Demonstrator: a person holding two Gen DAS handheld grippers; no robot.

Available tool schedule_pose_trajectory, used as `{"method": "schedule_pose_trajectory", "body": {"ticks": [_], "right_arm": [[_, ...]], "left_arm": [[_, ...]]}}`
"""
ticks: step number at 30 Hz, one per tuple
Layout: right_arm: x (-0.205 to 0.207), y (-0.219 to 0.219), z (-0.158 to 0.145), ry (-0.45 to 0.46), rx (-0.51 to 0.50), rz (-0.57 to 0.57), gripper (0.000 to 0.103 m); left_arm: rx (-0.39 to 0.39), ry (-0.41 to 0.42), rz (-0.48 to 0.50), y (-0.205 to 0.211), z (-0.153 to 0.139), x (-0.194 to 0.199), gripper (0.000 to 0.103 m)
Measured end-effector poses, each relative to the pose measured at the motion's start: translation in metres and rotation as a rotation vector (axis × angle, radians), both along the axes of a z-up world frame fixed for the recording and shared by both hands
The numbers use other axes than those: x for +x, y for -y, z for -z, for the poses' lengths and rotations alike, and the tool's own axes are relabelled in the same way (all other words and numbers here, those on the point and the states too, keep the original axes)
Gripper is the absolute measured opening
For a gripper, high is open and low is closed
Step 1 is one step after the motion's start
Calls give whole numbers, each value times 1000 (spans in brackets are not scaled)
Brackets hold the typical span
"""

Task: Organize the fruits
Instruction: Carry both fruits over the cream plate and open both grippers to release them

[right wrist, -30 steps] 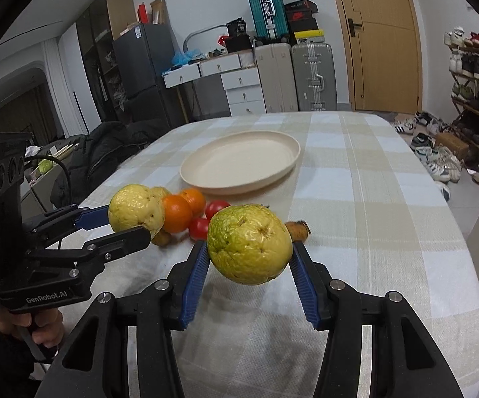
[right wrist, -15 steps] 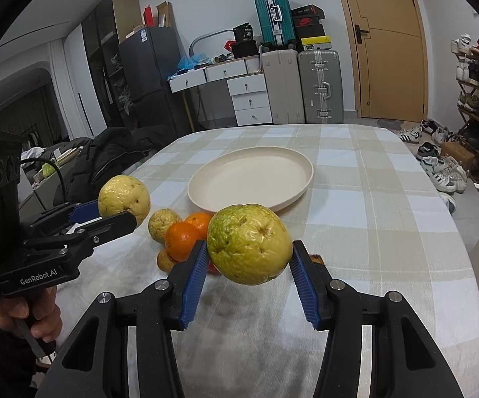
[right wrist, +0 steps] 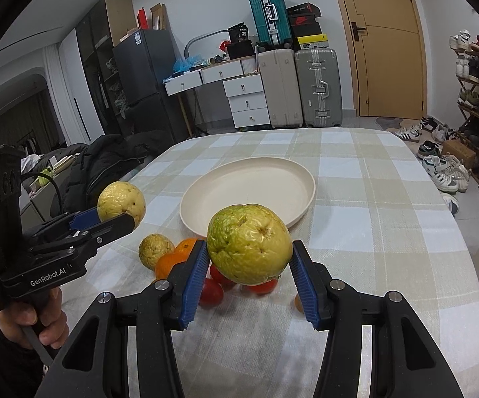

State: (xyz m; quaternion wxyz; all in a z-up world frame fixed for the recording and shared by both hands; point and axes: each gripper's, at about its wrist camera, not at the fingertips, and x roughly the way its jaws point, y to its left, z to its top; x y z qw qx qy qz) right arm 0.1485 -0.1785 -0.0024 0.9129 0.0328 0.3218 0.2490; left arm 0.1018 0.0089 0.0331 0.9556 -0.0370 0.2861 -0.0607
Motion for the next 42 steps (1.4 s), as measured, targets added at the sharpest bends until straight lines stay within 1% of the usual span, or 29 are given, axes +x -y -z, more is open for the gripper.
{"method": "schedule_pose_trajectory", "body": {"ticks": [16,23,35,42], "right_arm": [[37,-27,9,-36,-20,-16,51],[55,-32,16,-61,-19,-7,51],[85,-35,28,-116,-15,17,51],[93,-39,30,-123,-27,23,51]], "left_arm": [[11,-24,-15,9,18,48,54],[27,-29,-25,15,23,68,54],[18,-43,-51,16,33,90,54],[11,-59,-69,9,37,106,54]]}}
